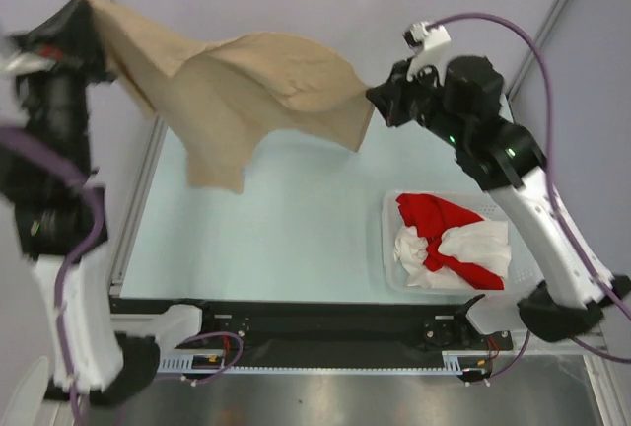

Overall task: Fold and stack the t-shirts
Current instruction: Flatten the tshirt out

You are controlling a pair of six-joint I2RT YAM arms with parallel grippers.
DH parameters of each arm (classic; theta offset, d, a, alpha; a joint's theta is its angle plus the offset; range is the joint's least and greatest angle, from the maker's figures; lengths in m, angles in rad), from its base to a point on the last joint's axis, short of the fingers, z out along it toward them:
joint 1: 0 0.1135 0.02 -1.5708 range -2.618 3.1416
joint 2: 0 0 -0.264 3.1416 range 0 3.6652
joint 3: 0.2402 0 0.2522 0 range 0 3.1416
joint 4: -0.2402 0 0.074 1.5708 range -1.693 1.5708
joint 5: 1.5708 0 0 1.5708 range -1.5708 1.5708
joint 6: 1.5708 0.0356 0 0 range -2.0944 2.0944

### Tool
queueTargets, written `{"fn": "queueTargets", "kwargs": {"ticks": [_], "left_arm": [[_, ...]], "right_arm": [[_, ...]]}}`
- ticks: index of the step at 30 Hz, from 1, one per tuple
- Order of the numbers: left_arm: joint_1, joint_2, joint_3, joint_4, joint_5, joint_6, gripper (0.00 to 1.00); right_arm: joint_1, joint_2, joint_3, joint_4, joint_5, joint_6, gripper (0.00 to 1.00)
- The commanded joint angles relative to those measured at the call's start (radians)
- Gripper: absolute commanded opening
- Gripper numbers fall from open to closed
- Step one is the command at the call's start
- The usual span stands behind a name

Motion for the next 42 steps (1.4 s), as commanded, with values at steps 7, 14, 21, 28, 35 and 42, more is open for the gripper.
{"fn": "queueTargets", "kwargs": {"ticks": [7,14,21,28,35,42], "left_arm": [[0.003,-0.454,-0.124,0.089,-0.048,0.175,0.00],[0.002,-0.303,-0.152,0.095,-0.041,0.124,0.00],[0.003,0.067,-0.328,0.185,-0.008,0.076,0.00],[0.041,0.563,-0.297,0.221,0.013,0.035,0.00],[0.081,0.992,0.047,0.155,0.114,-0.064,0.00],[0.143,1.081,0.080,0.216,0.161,-0.170,0.00]], "right_arm": [[0.243,-0.380,-0.169,0.062,0.207,-0.052,0.00],[0.226,-0.258,-0.158,0.092,0.235,-0.106,0.00],[-0.047,-0.018,-0.405,0.405,-0.018,-0.029,0.00],[-0.120,0.329,-0.376,0.483,0.013,-0.011,0.00],[-0.213,0.593,-0.126,0.333,0.036,0.020,0.00],[-0.282,0.737,0.046,0.224,0.054,0.058,0.00]]}}
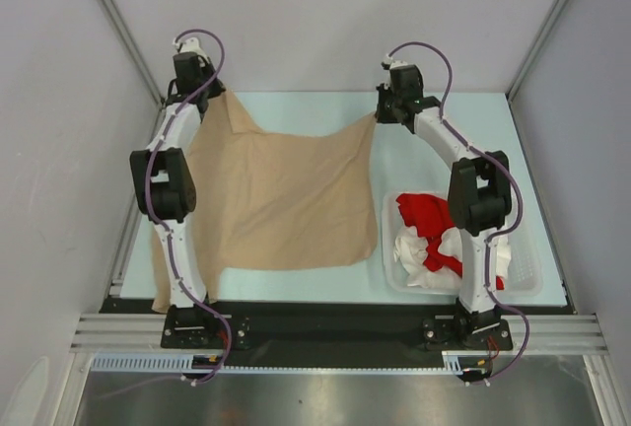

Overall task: Fold and stack the t-shirts
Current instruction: Flatten the tshirt out

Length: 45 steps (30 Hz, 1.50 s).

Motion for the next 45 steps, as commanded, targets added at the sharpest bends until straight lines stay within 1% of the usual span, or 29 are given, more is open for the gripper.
{"fn": "queueTargets", "kwargs": {"ticks": [1,3,6,10,13,17,19,24,26,27,28,29,30,31,34,36,39,40,41,42,45], "left_arm": [[0.016,0.009,0.072,0.094,0.043,-0.087,0.00],[0.017,0.021,0.077,0.123,0.020,-0.111,0.00],[0.033,0.038,0.109,0.142,0.040,-0.159,0.00],[0.042,0.076,0.211,0.128,0.069,-0.199,0.00],[0.042,0.078,0.213,0.142,0.071,-0.228,0.00],[0.059,0.064,0.201,0.078,0.008,-0.289,0.00],[0.072,0.052,0.173,0.085,-0.018,-0.326,0.00],[0.085,0.052,0.199,0.075,-0.003,-0.349,0.00],[0.085,0.003,0.120,0.096,-0.050,-0.355,0.00],[0.083,-0.078,0.062,0.145,-0.057,-0.362,0.00],[0.080,-0.120,-0.068,0.188,-0.084,-0.371,0.00],[0.076,-0.157,-0.116,0.247,-0.109,-0.369,0.00],[0.068,-0.213,-0.152,0.254,-0.157,-0.366,0.00],[0.065,-0.229,-0.185,0.252,-0.176,-0.348,0.00],[0.042,-0.235,-0.174,0.223,-0.201,-0.267,0.00],[0.048,-0.212,-0.149,0.211,-0.158,-0.245,0.00],[0.082,-0.059,0.028,0.107,-0.016,-0.265,0.00],[0.085,-0.022,0.143,0.046,0.030,-0.266,0.00],[0.088,0.013,0.173,-0.014,0.035,-0.262,0.00],[0.086,0.006,0.178,-0.019,0.038,-0.262,0.00],[0.086,-0.062,0.080,0.027,0.054,-0.277,0.00]], "right_arm": [[-0.027,0.051,0.100,-0.056,0.007,0.038,0.00],[-0.036,0.092,0.127,-0.079,0.020,0.038,0.00],[-0.064,0.160,0.218,-0.142,0.055,0.044,0.00],[-0.087,0.194,0.258,-0.165,0.047,0.023,0.00],[-0.090,0.221,0.290,-0.186,0.030,0.012,0.00],[-0.114,0.250,0.330,-0.223,0.030,0.039,0.00],[-0.125,0.270,0.382,-0.239,-0.002,0.045,0.00],[-0.142,0.344,0.479,-0.286,-0.052,0.065,0.00],[-0.144,0.350,0.488,-0.294,-0.068,0.075,0.00],[-0.145,0.349,0.488,-0.294,-0.069,0.084,0.00],[-0.144,0.347,0.485,-0.294,-0.071,0.088,0.00],[-0.144,0.344,0.480,-0.289,-0.072,0.094,0.00],[-0.147,0.344,0.479,-0.285,-0.074,0.098,0.00],[-0.151,0.346,0.482,-0.285,-0.078,0.107,0.00],[-0.162,0.356,0.514,-0.298,-0.083,0.122,0.00],[-0.165,0.358,0.526,-0.302,-0.088,0.125,0.00],[-0.168,0.349,0.516,-0.298,-0.094,0.130,0.00],[-0.168,0.347,0.514,-0.298,-0.100,0.130,0.00],[-0.168,0.347,0.512,-0.302,-0.114,0.139,0.00],[-0.168,0.347,0.511,-0.308,-0.120,0.144,0.00],[-0.168,0.333,0.505,-0.338,-0.128,0.176,0.00]]}}
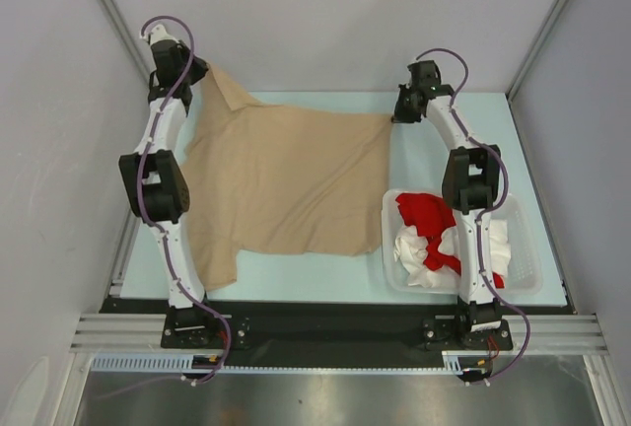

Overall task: Fold and stack the t-shirts
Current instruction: Fold the tshirt

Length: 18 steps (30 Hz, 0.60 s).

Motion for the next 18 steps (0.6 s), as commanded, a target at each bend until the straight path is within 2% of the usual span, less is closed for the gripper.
{"fn": "queueTargets", "kwargs": {"ticks": [1,5,11,13,18], "left_arm": [[0.013,-0.061,-0.049,-0.053,0.051,0.004,0.00],[0.015,-0.082,-0.035,-0.175,0.064,0.007,0.00],[0.012,-0.123,-0.074,-0.269,0.077,0.014,0.00],[0.015,-0.158,-0.096,-0.275,0.069,0.019,0.00],[0.039,-0.230,-0.119,-0.357,-0.006,0.014,0.00]], "right_arm": [[-0.007,-0.033,0.027,-0.037,-0.021,0.046,0.00],[-0.006,-0.072,-0.004,-0.091,-0.015,0.051,0.00],[0.008,-0.092,-0.040,-0.152,0.039,-0.050,0.00],[0.016,-0.108,-0.054,-0.163,0.073,-0.073,0.00],[0.024,-0.164,-0.100,-0.162,0.044,-0.058,0.00]]}}
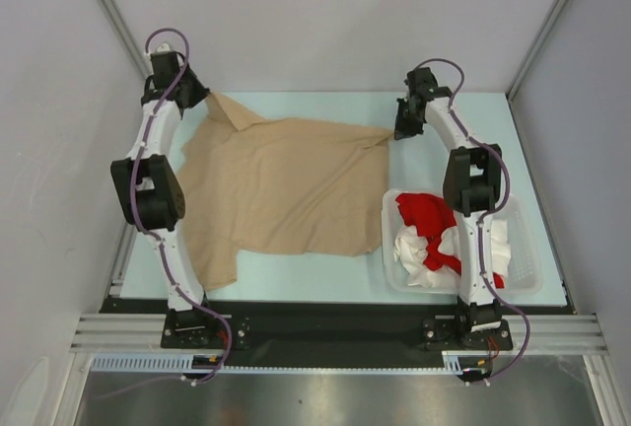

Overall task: Fold and stack the t-shirts
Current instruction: Fold the tshirt

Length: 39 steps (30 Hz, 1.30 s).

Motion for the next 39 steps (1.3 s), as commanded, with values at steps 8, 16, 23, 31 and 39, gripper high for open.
{"fn": "queueTargets", "kwargs": {"ticks": [8,16,23,31,39], "left_arm": [[0.107,-0.253,-0.134,-0.104,-0.037,-0.024,0.00],[0.173,-0.360,-0.267,-0.156,0.006,-0.014,0.00],[0.191,-0.406,-0.355,-0.192,0.006,-0.017,0.00],[0.208,-0.411,-0.447,-0.228,0.026,-0.015,0.00],[0.218,-0.414,-0.482,-0.259,0.017,-0.040,0.00]], "right_arm": [[0.031,-0.189,-0.051,-0.074,-0.046,0.018,0.00],[0.074,-0.281,-0.195,-0.088,-0.036,0.041,0.00],[0.095,-0.344,-0.325,-0.082,-0.029,0.062,0.01],[0.101,-0.350,-0.359,-0.088,-0.039,0.055,0.02],[0.106,-0.318,-0.362,-0.120,-0.010,0.042,0.03]]}}
